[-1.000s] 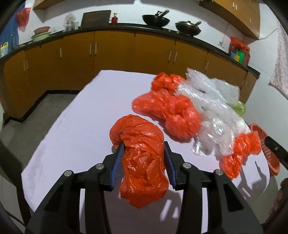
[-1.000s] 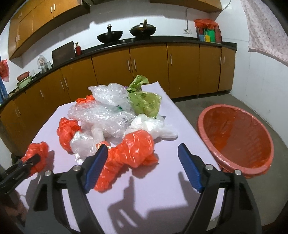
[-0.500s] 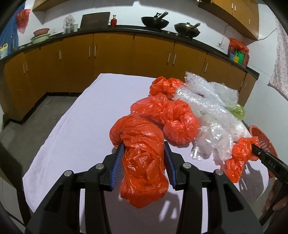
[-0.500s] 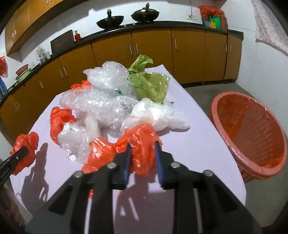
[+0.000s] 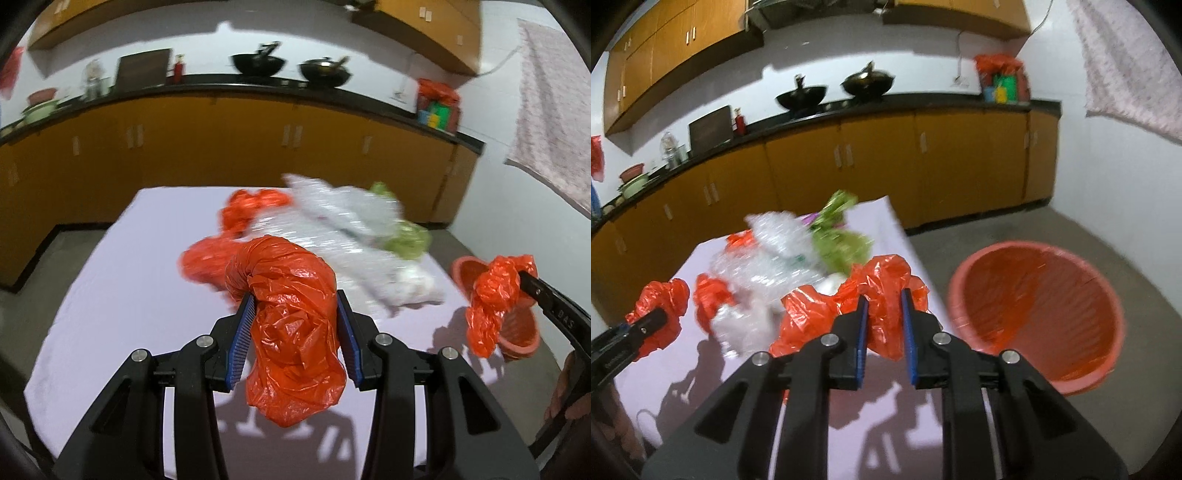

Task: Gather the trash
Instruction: 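Carry the red bag with the left tool while the right tool grasps another red bag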

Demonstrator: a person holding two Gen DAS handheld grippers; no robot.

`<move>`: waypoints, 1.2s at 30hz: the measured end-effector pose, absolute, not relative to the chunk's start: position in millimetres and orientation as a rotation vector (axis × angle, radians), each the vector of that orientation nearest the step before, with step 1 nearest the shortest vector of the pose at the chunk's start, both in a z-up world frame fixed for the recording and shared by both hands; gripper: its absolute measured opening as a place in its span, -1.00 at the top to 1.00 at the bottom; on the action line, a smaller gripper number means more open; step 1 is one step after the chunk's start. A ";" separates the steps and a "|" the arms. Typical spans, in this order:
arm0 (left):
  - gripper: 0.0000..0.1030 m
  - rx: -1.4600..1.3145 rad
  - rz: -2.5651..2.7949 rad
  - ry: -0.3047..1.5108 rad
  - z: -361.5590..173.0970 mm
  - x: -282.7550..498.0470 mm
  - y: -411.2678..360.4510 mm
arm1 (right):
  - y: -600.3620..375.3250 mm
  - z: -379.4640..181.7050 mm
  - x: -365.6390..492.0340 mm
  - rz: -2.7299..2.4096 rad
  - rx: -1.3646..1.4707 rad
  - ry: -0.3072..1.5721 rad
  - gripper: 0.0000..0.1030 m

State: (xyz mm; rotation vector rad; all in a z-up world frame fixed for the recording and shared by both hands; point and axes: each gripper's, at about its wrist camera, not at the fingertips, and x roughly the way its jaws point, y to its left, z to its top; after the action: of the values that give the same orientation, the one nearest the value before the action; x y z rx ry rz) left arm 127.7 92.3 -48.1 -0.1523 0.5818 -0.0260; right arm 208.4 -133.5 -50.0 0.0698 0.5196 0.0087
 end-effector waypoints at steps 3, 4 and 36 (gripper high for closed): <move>0.15 -0.138 -0.092 0.576 -42.1 135.1 65.4 | -155.5 -44.4 204.1 -0.053 0.060 0.493 0.66; 0.15 -0.128 -0.121 0.574 -39.3 139.0 52.5 | -166.9 -42.6 202.5 -0.085 0.058 0.484 0.66; 0.15 0.020 -0.573 0.618 -60.9 228.4 -165.2 | -305.6 -61.8 232.8 -0.367 0.128 0.436 0.66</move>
State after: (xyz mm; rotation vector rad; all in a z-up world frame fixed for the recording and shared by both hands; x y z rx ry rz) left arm 228.4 -165.2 -60.9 0.0196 0.6175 -0.5727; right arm 232.8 -305.6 -61.8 0.1279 0.4359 -0.3672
